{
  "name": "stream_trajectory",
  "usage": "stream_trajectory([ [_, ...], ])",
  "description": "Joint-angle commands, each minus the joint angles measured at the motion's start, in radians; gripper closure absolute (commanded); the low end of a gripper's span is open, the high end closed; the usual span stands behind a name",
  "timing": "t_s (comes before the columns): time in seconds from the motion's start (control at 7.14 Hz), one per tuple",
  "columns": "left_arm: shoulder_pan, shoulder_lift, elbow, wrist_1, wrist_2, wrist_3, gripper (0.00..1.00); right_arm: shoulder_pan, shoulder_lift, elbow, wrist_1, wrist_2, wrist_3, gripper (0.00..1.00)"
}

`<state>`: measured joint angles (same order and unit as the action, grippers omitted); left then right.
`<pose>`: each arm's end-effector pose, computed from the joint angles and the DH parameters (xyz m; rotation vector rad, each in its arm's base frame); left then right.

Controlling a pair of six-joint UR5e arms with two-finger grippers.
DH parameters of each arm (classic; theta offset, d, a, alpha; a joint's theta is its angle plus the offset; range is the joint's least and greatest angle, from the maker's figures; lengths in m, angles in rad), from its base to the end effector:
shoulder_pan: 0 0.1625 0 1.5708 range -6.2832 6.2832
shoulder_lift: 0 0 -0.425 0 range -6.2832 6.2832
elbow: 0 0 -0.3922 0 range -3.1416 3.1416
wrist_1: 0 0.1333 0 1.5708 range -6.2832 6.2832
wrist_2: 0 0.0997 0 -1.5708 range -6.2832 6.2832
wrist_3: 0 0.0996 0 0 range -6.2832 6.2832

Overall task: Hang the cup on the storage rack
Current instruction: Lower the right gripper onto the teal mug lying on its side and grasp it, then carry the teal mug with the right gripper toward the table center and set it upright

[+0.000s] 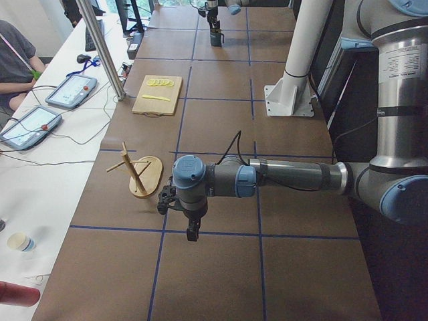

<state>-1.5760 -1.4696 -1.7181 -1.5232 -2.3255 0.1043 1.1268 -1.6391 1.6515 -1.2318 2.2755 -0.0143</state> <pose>-0.0674 -0.4481 0.6400 0.0399 0.7539 0.0938 -0.1453 -0.4656 0.6186 0.1827 -0.7631 -0.5587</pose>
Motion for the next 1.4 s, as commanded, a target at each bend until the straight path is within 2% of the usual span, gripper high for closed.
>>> stream_trajectory([
  [0.0, 0.001, 0.000, 0.000, 0.000, 0.000, 0.000, 0.00, -0.001, 0.001, -0.001, 0.000, -0.004, 0.001, 1.00],
  [0.42, -0.001, 0.000, 0.000, -0.002, 0.000, 0.000, 0.00, 0.001, 0.012, 0.019, 0.000, 0.010, 0.004, 1.00],
  [0.7, 0.001, 0.000, -0.003, -0.002, 0.000, 0.000, 0.00, 0.004, 0.013, 0.103, -0.030, 0.010, 0.057, 1.00],
  [0.98, -0.001, 0.000, -0.005, -0.002, 0.000, 0.000, 0.00, -0.016, 0.091, 0.230, -0.183, 0.010, 0.354, 1.00],
  [1.26, -0.001, 0.000, -0.011, -0.002, 0.000, 0.000, 0.00, -0.118, 0.247, 0.272, -0.280, -0.007, 0.710, 1.00],
])
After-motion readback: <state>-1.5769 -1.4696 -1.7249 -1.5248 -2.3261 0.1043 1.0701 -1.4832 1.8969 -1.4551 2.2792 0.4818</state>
